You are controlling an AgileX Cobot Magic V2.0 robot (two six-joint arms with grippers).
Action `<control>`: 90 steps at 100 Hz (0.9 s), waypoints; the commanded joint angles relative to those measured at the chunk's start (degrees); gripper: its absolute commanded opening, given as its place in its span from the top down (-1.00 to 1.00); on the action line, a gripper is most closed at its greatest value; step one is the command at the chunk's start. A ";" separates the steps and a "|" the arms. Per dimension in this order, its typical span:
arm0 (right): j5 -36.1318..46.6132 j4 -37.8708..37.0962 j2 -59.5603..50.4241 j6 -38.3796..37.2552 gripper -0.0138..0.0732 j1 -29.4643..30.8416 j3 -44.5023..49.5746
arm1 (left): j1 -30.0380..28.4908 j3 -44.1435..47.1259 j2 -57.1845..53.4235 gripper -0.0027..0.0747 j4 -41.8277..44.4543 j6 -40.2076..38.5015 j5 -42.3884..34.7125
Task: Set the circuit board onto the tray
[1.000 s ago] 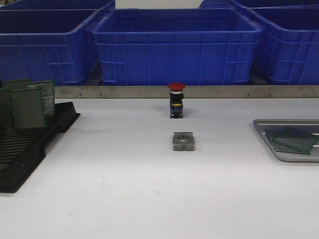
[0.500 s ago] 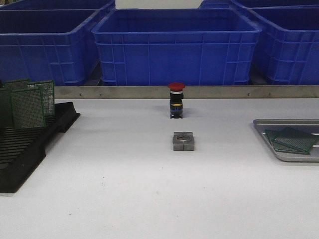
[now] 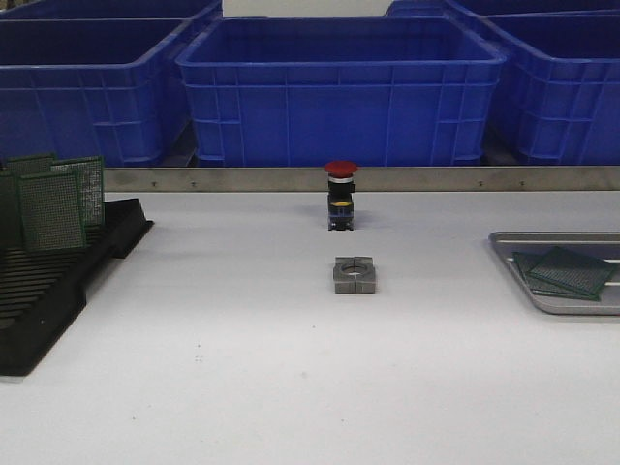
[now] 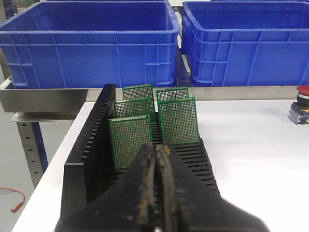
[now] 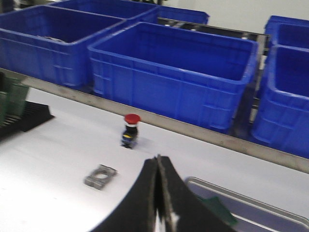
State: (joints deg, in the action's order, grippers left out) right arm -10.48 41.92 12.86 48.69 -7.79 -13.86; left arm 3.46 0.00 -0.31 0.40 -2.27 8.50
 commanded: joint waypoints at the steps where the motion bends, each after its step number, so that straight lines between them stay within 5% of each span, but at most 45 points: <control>1: 4.86 -12.87 -0.96 -10.68 0.94 2.67 0.11 | 0.01 2.82 -1.72 0.98 -0.40 -0.67 -4.69; 14: 9.53 -37.87 -4.39 -34.55 0.94 6.31 4.31 | 0.01 2.82 -1.72 0.98 -0.40 -0.67 -4.69; 24: 13.80 -46.66 -7.59 -44.80 0.94 9.63 9.04 | 0.01 2.82 -1.72 0.98 -0.40 -0.67 -4.69; 35: 16.10 -47.19 -12.60 -48.99 0.94 12.72 15.07 | 0.01 2.82 -1.72 0.98 -0.40 -0.67 -4.69; 40: 10.48 -47.32 -15.37 -49.52 0.94 13.74 14.71 | 0.01 2.82 -1.72 0.98 -0.40 -0.67 -4.69; 90: 10.79 -47.40 -15.00 -49.52 0.94 13.93 14.77 | 0.01 2.82 -1.72 0.98 -0.40 -0.67 -4.69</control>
State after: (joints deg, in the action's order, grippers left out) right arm -3.96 -4.73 -0.49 -0.80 5.70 1.51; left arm 3.46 0.00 -0.31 0.40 -2.27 8.38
